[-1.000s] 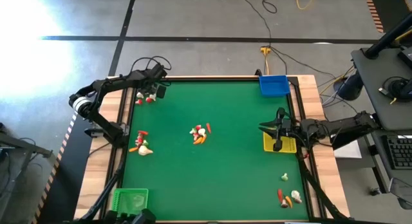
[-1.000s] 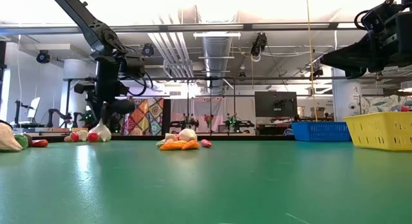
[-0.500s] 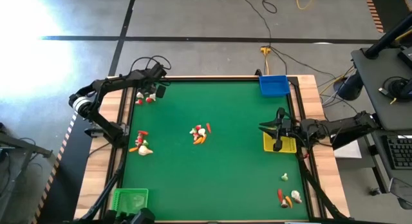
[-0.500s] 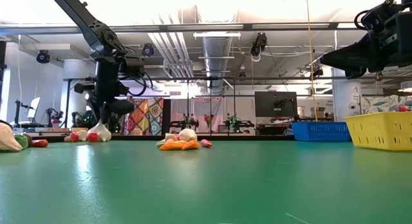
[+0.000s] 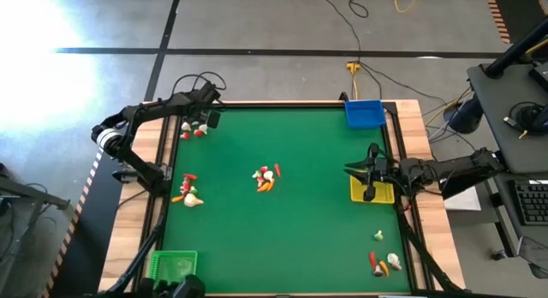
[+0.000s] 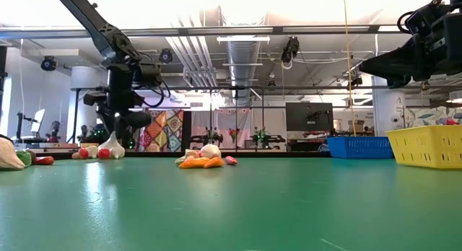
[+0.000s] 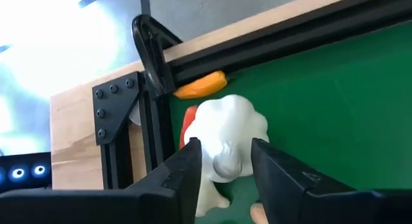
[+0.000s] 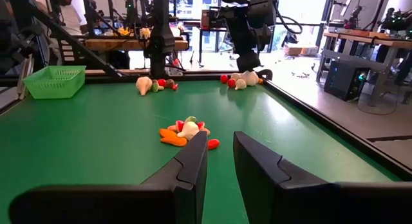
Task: Sort produce into baskets
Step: Put the white garlic into the green bin
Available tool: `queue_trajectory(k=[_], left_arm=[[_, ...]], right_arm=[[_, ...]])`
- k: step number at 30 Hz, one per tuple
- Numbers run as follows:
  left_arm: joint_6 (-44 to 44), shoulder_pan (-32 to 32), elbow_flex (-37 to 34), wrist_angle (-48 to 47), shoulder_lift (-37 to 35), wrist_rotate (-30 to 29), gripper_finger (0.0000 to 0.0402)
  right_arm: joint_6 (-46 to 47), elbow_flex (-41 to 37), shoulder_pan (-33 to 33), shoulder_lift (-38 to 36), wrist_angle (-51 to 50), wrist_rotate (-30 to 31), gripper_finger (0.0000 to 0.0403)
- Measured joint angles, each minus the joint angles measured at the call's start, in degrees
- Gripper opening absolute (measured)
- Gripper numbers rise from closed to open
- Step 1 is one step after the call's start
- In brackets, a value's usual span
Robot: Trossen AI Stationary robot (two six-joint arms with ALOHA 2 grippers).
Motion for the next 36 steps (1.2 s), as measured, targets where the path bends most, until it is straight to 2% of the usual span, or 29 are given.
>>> queue_trajectory(k=[7, 14, 22, 26, 29, 33, 36], left_arm=[[-1.46, 0.05, 0.00, -1.12, 0.00, 0.02, 0.0073], [-1.72, 0.05, 0.00, -1.25, 0.00, 0.00, 0.0062], [3.55, -0.25, 2.14, -3.34, -3.01, 1.39, 0.0031], [5.40, -1.78, 3.94, -6.40, -7.65, 8.66, 0.0014], [6.67, -4.79, 4.00, -8.89, -12.78, 16.70, 0.0010], [7.24, -11.18, 4.00, -9.99, -21.09, 30.11, 0.0010], [4.39, -18.57, 4.02, -10.02, -27.60, 35.64, 0.0010]], right_arm=[[0.00, -0.01, 0.00, -0.01, 0.00, -0.01, 0.0068], [0.00, 0.00, 0.00, 0.00, 0.00, -0.02, 0.0068], [-0.01, 0.00, 0.00, -0.01, 0.00, -0.02, 0.0068], [-0.01, -0.01, 0.00, 0.00, 0.00, -0.02, 0.0068], [0.00, 0.00, 0.00, -0.01, 0.00, -0.01, 0.0068], [0.00, 0.00, 0.00, -0.02, 0.00, -0.02, 0.0068], [0.00, 0.00, 0.00, 0.00, 0.00, -0.01, 0.0068]])
